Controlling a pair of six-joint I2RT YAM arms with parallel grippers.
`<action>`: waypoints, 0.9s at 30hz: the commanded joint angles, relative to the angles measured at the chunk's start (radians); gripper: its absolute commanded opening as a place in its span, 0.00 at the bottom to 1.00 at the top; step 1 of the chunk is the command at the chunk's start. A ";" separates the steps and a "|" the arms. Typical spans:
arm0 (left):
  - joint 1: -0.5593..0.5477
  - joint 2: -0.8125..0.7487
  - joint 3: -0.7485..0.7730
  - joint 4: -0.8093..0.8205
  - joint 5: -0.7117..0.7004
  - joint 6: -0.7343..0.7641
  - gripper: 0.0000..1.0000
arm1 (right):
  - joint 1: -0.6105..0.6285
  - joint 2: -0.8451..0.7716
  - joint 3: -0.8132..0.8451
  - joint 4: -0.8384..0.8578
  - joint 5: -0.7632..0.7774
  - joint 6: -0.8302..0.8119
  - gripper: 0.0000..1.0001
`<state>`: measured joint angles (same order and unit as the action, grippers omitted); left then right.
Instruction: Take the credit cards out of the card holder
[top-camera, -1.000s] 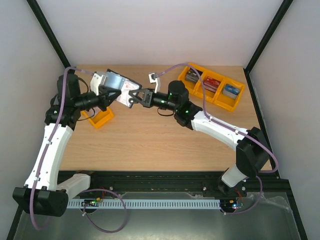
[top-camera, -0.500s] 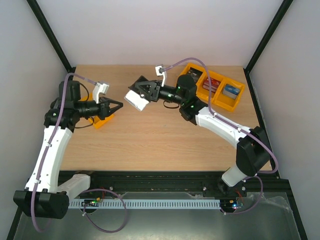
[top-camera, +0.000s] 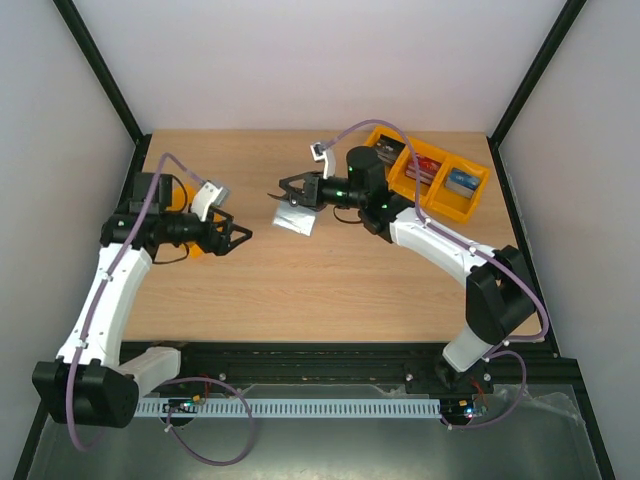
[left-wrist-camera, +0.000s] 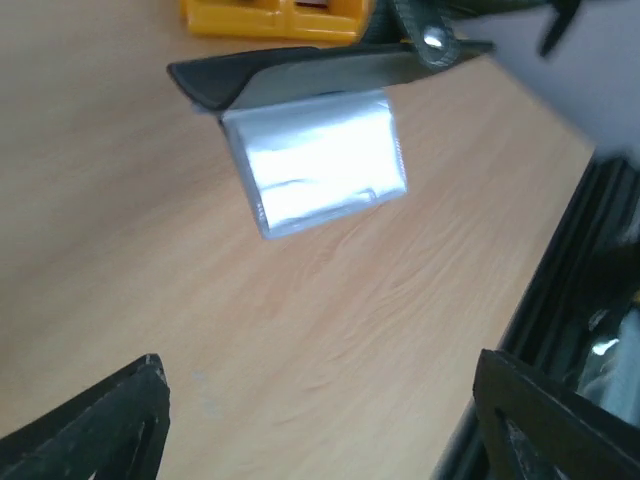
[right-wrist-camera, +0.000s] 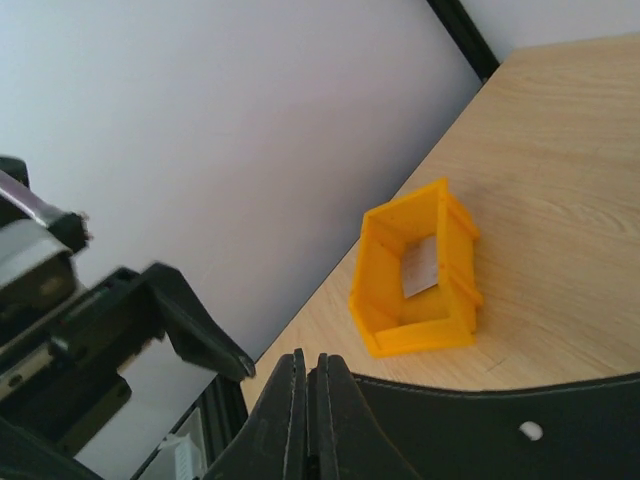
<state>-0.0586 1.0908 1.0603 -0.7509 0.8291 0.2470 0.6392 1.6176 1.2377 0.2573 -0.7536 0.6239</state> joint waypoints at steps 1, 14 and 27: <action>-0.004 0.015 0.134 -0.205 -0.046 0.459 0.89 | 0.009 -0.049 0.040 -0.012 -0.096 -0.033 0.02; -0.146 0.198 0.353 -0.200 -0.187 0.760 0.99 | 0.084 -0.091 0.057 -0.029 -0.161 -0.050 0.02; -0.206 0.192 0.286 -0.216 -0.061 0.711 0.75 | 0.110 -0.078 0.083 -0.014 -0.191 -0.049 0.02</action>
<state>-0.2604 1.2922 1.3697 -0.9794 0.7258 0.9829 0.7403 1.5597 1.2804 0.2119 -0.9119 0.5858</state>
